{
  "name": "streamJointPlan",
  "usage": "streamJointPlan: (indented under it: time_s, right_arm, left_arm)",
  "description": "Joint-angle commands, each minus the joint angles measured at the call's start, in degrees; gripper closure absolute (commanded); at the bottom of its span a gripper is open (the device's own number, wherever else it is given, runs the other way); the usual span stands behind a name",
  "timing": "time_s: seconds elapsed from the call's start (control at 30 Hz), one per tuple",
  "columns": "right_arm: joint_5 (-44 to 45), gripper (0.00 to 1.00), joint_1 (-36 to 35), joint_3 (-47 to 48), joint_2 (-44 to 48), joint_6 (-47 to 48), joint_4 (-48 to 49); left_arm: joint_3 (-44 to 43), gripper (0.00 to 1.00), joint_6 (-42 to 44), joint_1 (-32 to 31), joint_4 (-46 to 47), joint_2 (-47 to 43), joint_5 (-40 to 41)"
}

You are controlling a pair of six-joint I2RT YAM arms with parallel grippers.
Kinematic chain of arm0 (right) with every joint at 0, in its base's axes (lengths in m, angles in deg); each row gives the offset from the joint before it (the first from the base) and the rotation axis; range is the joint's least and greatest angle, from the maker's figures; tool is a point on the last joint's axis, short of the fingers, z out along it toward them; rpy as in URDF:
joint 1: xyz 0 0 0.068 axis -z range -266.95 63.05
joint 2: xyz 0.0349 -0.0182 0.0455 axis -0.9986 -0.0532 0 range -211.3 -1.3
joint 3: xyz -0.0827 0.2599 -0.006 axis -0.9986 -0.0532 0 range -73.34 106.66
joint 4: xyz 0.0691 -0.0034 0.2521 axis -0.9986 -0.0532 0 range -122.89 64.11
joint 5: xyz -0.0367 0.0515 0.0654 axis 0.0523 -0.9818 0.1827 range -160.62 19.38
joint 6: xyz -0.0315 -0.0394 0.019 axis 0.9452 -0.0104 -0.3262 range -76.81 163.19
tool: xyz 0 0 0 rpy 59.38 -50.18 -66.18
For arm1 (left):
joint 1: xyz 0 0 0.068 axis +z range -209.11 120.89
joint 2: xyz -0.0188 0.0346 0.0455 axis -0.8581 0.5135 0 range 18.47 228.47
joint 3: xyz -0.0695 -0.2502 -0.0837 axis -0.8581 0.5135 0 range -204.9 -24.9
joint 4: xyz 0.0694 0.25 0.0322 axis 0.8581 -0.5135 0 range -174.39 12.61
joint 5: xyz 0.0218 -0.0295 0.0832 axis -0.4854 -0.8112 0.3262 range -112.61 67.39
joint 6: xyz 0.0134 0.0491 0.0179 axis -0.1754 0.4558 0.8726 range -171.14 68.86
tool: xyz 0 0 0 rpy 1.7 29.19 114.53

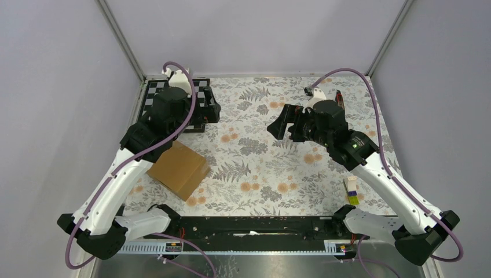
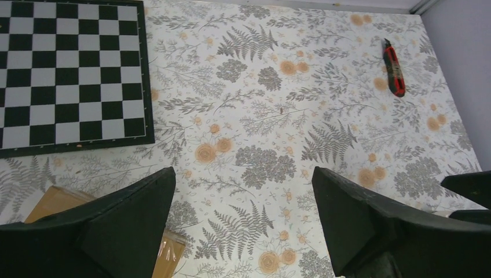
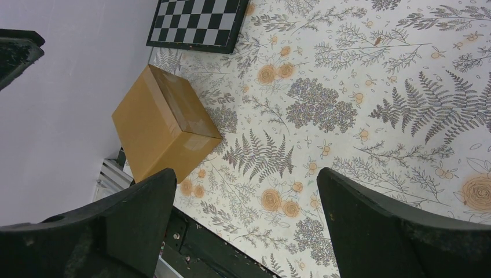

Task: Unpack the express box
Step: Adjust the express box at the center of the board.

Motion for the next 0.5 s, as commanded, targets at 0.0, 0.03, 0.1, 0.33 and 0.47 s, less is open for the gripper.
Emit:
streamJointPlan:
  time_s: [0.0, 0.03, 0.1, 0.33, 0.47]
  right_arm:
    - [0.7, 0.01, 0.08, -0.1, -0.3, 0.1, 2.12]
    - [0.7, 0.01, 0.07, -0.07, -0.42, 0.12, 2.11]
    - [0.64, 0.01, 0.06, -0.17, -0.83, 0.1, 2.3]
    - [-1.71, 0.01, 0.01, -1.89, -2.12, -0.32, 4.1]
    - [-4.55, 0.01, 0.0, -3.03, -3.95, -0.6, 5.94]
  left_arm:
    - [1.58, 0.01, -1.82, 0.05, -0.49, -2.88, 5.37]
    - [2.04, 0.01, -1.93, 0.05, -0.57, -3.17, 5.79]
    - [2.73, 0.01, -2.2, 0.05, -0.58, -3.79, 6.47]
    - [1.03, 0.01, -8.75, 1.86, -9.74, -1.85, 14.31]
    - [3.1, 0.01, -10.91, 9.56, -13.34, -2.57, 10.35]
